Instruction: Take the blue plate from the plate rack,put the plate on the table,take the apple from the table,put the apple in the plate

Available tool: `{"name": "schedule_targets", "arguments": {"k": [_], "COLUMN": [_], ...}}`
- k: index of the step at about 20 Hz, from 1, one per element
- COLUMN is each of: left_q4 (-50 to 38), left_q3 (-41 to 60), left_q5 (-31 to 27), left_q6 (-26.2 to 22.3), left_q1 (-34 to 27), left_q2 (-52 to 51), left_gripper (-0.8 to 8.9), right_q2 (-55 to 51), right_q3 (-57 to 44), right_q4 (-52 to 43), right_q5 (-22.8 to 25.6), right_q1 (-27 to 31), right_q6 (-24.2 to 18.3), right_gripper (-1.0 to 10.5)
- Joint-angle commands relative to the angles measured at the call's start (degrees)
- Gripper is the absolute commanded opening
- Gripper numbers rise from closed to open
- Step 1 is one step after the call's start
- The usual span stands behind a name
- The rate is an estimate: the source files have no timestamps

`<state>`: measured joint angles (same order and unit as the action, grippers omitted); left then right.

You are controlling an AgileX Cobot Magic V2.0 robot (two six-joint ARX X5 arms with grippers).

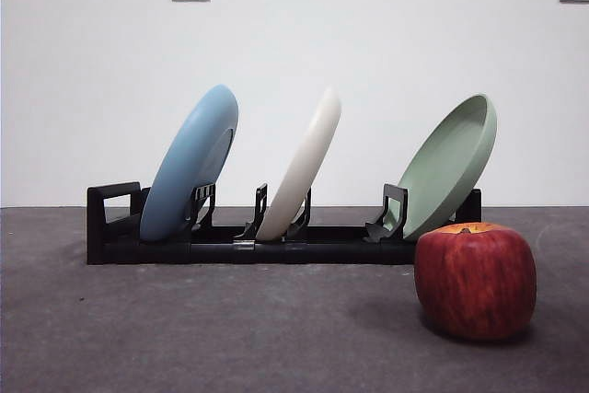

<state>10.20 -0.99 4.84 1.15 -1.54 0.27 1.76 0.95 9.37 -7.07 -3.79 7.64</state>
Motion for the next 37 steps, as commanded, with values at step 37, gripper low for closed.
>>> {"name": "schedule_targets", "arguments": {"k": [37], "left_q4": [12.2], "left_q3": [-34.9], "left_q5": [15.0], "left_q6": [9.9], "left_q1": [0.0], "left_q2": [31.1], "left_gripper": [-0.08], "right_q2": [34.1], "right_q3": [43.9], "right_q4": [22.5], "right_q5": [-5.4], "right_q1": [-0.1], "right_q6": [3.0], "right_gripper": [-0.1]}}
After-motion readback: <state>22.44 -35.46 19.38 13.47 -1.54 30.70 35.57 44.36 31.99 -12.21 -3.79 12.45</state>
